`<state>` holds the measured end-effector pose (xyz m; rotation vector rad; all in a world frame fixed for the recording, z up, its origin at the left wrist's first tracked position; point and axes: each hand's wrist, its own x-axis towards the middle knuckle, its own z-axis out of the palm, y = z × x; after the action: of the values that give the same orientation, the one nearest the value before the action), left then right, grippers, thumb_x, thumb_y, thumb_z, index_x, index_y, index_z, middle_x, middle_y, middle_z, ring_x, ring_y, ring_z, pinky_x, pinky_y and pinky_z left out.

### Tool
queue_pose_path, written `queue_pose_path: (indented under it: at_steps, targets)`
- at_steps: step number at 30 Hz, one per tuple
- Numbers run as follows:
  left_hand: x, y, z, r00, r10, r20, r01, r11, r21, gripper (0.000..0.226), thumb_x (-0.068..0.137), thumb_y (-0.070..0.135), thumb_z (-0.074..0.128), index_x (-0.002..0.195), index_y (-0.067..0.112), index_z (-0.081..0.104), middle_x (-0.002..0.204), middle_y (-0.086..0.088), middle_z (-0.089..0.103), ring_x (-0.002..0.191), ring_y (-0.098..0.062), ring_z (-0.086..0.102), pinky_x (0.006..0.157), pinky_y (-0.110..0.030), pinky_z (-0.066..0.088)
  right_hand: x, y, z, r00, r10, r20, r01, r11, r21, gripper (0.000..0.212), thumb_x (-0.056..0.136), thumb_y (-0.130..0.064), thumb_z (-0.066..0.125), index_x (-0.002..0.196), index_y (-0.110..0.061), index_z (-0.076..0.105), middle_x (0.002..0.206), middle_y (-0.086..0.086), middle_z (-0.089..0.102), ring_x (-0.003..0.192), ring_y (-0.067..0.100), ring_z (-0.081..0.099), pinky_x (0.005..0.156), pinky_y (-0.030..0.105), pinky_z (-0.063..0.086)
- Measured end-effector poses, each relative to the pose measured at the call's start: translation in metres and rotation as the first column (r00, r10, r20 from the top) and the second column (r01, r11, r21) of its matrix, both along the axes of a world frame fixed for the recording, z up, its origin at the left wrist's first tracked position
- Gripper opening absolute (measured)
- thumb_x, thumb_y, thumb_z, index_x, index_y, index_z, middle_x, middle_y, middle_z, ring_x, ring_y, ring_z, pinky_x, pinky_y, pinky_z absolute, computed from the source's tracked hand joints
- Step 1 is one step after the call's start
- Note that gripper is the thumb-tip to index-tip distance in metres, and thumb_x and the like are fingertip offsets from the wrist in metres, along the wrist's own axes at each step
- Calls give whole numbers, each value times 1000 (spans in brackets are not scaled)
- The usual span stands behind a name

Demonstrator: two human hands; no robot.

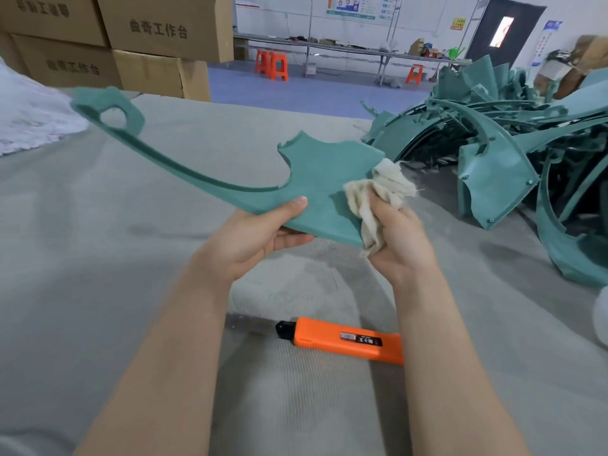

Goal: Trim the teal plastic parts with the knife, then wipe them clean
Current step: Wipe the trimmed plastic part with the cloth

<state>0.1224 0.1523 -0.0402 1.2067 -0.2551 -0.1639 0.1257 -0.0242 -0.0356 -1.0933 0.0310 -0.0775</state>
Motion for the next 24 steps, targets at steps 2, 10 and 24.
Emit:
queue_pose_path:
  at_steps: [2, 10, 24]
  targets:
    - [-3, 5, 0, 993, -119, -3, 119, 991, 61, 24, 82, 17, 61, 106, 16, 63, 95, 1, 76, 83, -14, 73, 64, -21, 57, 0, 1, 0, 995, -97, 13, 97, 994, -43, 19, 97, -1, 49, 88, -6, 65, 83, 8, 71, 86, 23, 69, 83, 38, 57]
    - [-6, 4, 3, 975, -205, -91, 213, 973, 94, 30, 77, 25, 63, 105, 15, 65, 93, -4, 76, 76, -19, 74, 59, -20, 56, 7, -7, -6, 918, -379, -120, 374, 925, -64, 21, 91, -42, 62, 85, -23, 67, 75, -8, 71, 78, 15, 69, 70, 28, 55]
    - [-1, -25, 2, 966, 51, -254, -152, 905, -397, 34, 94, 13, 55, 127, 6, 60, 119, -8, 68, 100, -17, 69, 86, -30, 57, 0, 10, -3, 987, -156, 39, 130, 916, 379, 25, 101, -25, 42, 87, -19, 62, 78, -2, 67, 70, 13, 63, 68, 25, 51]
